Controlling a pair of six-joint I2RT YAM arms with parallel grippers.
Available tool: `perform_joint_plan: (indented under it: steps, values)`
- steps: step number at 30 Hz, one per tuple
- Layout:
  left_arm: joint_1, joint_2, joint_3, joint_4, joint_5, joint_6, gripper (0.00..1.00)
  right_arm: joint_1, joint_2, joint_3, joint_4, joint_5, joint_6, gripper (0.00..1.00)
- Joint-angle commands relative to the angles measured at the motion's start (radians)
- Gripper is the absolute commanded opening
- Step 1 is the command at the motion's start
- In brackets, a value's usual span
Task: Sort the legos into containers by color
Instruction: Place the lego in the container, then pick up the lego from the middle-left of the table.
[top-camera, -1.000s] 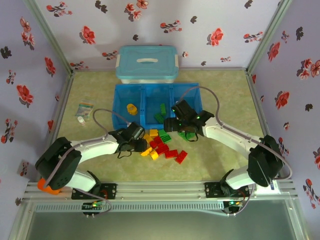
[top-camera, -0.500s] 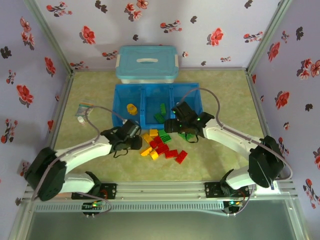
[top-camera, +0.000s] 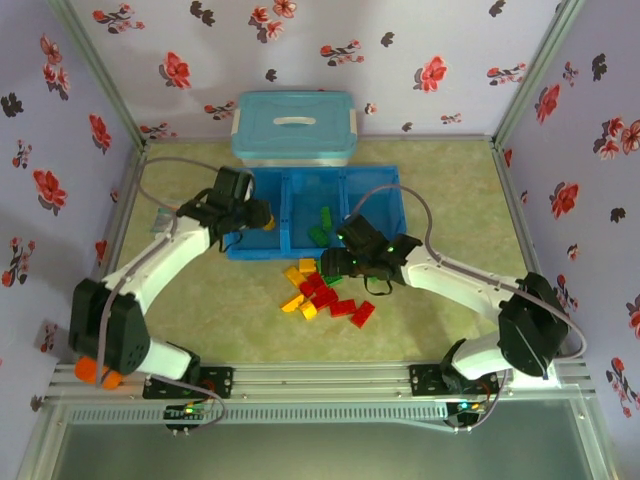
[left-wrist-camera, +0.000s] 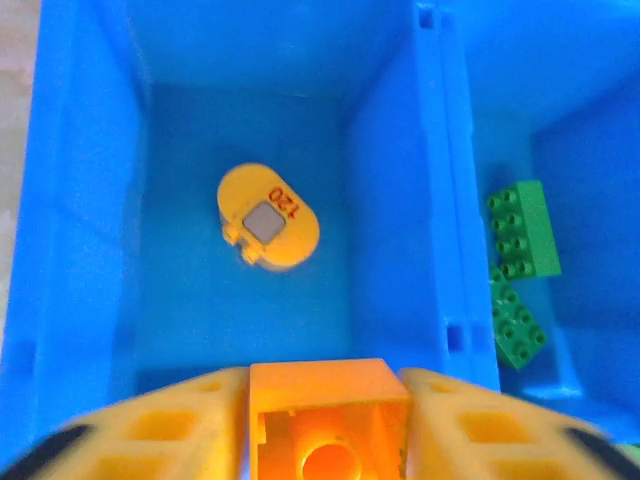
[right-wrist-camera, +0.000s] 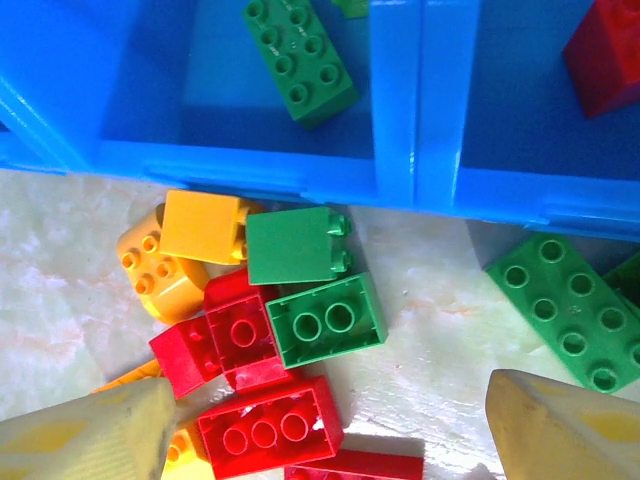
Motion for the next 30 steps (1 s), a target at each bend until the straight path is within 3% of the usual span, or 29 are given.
perform_joint_plan:
  steps: [1,12,16,20,24,30]
  values:
    - [0.026,0.053,0.112,-0.087,0.023,0.050,0.83,0.021,-0.044,-0.023,-0.002,0.043,0.033,0.83]
    - [-0.071,-0.182,-0.079,-0.115,0.017,0.032,0.81,0.026,-0.084,-0.056,-0.019,0.080,0.020,0.87]
    - [-0.181,-0.287,-0.211,-0.112,0.020,0.008,0.80,0.025,-0.068,-0.029,-0.041,0.097,0.002,0.88]
    - [-0.320,-0.357,-0.348,-0.032,0.109,0.057,0.80,0.022,-0.067,-0.018,-0.045,0.103,-0.007,0.89]
    - [-0.393,-0.333,-0.409,0.003,0.161,0.038,0.77,0.020,-0.061,-0.004,-0.060,0.102,-0.014,0.89]
    - [-0.463,-0.213,-0.395,-0.021,0.114,0.071,0.80,0.021,-0.081,-0.017,-0.058,0.101,0.001,0.88]
